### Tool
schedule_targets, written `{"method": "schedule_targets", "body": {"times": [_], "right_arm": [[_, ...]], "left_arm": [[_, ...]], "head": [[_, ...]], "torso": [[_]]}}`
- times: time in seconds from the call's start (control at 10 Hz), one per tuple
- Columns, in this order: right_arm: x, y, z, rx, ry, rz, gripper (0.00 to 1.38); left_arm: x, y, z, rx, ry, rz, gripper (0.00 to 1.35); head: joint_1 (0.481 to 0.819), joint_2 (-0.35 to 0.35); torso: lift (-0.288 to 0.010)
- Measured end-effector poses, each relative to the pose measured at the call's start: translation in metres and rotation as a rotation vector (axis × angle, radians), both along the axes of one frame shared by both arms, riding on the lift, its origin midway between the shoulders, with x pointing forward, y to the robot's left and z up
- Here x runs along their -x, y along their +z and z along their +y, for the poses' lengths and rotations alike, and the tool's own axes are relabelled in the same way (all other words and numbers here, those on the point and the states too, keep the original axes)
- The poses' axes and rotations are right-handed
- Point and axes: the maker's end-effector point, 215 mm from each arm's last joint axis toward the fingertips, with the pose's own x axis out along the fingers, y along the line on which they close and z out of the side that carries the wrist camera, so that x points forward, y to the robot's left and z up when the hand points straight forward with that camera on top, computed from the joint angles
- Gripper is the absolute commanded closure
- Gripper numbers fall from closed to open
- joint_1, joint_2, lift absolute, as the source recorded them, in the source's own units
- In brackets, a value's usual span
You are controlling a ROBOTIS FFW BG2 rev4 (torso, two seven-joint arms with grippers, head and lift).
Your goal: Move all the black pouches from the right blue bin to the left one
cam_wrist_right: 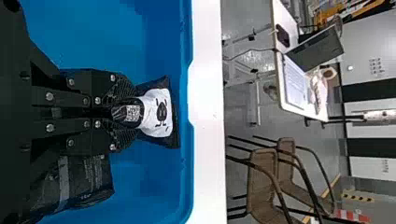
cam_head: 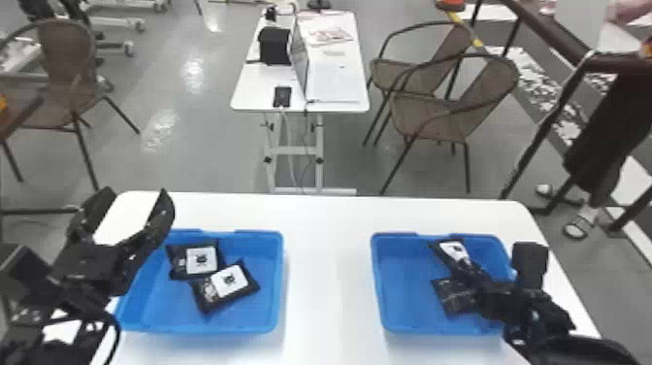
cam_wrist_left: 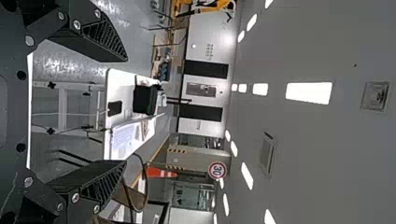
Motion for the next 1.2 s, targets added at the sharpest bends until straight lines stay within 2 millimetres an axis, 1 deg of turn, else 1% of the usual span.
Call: {"method": "schedule_targets", "body": {"times": [0.1, 0.2, 0.3, 0.4, 0.5, 0.6, 0.7, 0.8, 0.9, 1.0, 1.1, 1.2], "right_arm": [[-0.001, 0.025, 0.012, -0.007, 0.027, -0.056, 1.29], [-0.007, 0.057, 0.033, -0.022, 0.082, -0.121, 1.29], [-0.017, 0.095, 0.063, -0.040, 0.165, -0.190, 1.29], [-0.031, 0.135, 0.101, -0.057, 0.266, -0.259, 1.29], [-0.046, 0.173, 0.139, -0.071, 0.364, -0.324, 1.29], [-0.059, 0.207, 0.179, -0.086, 0.456, -0.379, 1.29], [-0.065, 0.233, 0.218, -0.106, 0.550, -0.417, 1.29], [-0.066, 0.249, 0.255, -0.131, 0.630, -0.438, 1.29], [-0.062, 0.259, 0.290, -0.160, 0.700, -0.451, 1.29], [-0.055, 0.262, 0.321, -0.193, 0.765, -0.450, 1.29], [-0.046, 0.261, 0.350, -0.222, 0.825, -0.441, 1.29], [-0.037, 0.260, 0.376, -0.240, 0.881, -0.432, 1.29]], "left_arm": [[0.000, -0.002, -0.001, 0.015, -0.002, 0.006, 0.27], [-0.001, -0.004, -0.001, 0.037, -0.006, 0.016, 0.27], [-0.002, -0.007, -0.003, 0.068, -0.012, 0.031, 0.27], [-0.005, -0.010, -0.007, 0.117, -0.024, 0.050, 0.27], [-0.009, -0.011, -0.014, 0.171, -0.044, 0.070, 0.26], [-0.015, -0.011, -0.025, 0.226, -0.080, 0.096, 0.26], [-0.020, -0.009, -0.037, 0.272, -0.135, 0.122, 0.26], [-0.025, -0.007, -0.047, 0.325, -0.189, 0.145, 0.26], [-0.027, -0.004, -0.052, 0.381, -0.224, 0.159, 0.26], [-0.028, -0.002, -0.055, 0.433, -0.246, 0.167, 0.26], [-0.028, 0.000, -0.062, 0.489, -0.274, 0.174, 0.26], [-0.029, 0.006, -0.072, 0.537, -0.310, 0.173, 0.26]], "head": [[0.695, -0.040], [0.695, -0.021], [0.695, 0.010], [0.695, 0.052], [0.695, 0.072], [0.695, 0.100], [0.695, 0.132], [0.689, 0.162], [0.679, 0.190], [0.676, 0.208], [0.676, 0.237], [0.676, 0.258]], "torso": [[0.000], [0.000], [0.000], [0.000], [0.000], [0.000], [0.000], [0.000], [0.000], [0.000], [0.000], [0.000]]}}
